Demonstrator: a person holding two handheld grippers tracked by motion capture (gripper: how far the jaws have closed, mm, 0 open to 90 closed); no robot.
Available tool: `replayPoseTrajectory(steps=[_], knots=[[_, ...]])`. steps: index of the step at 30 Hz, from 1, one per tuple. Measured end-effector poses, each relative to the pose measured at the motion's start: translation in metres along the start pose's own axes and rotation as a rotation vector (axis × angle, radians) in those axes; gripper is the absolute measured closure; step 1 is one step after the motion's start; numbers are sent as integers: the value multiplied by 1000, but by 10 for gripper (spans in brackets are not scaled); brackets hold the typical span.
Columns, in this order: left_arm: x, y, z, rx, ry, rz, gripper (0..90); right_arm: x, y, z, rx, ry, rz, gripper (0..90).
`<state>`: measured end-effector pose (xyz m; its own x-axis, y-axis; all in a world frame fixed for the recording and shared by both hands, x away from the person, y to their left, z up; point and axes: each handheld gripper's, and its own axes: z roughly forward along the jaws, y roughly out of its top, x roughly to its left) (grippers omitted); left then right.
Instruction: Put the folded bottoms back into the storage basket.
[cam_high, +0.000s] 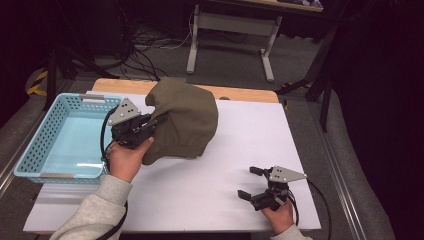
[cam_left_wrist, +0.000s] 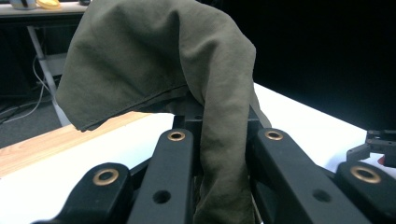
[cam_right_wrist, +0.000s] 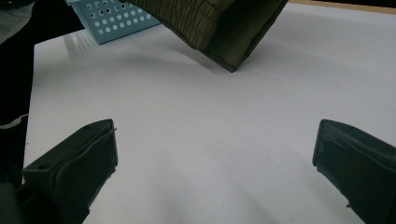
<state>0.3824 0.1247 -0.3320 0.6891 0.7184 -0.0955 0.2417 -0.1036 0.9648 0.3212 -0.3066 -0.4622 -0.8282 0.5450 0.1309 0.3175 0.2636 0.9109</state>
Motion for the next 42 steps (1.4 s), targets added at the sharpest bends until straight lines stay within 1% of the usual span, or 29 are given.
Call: replayPoseTrajectory(steps=[10, 11, 20, 26, 34, 42], knots=[[7, 4, -13, -12, 25, 6, 818, 0, 0, 0, 0, 0, 1, 3], [8, 4, -15, -12, 25, 2, 818, 0, 0, 0, 0, 0, 1, 3], [15, 9, -30, -19, 52, 11, 818, 0, 0, 0, 2, -2, 1, 3], [20, 12, -42, -15, 73, 17, 818, 0, 0, 0, 3, -3, 2, 3], [28, 14, -58, -14, 97, 14, 818, 0, 0, 0, 7, -6, -2, 3], [36, 16, -77, -2, 126, 11, 817, 0, 0, 0, 7, -7, 0, 3]])
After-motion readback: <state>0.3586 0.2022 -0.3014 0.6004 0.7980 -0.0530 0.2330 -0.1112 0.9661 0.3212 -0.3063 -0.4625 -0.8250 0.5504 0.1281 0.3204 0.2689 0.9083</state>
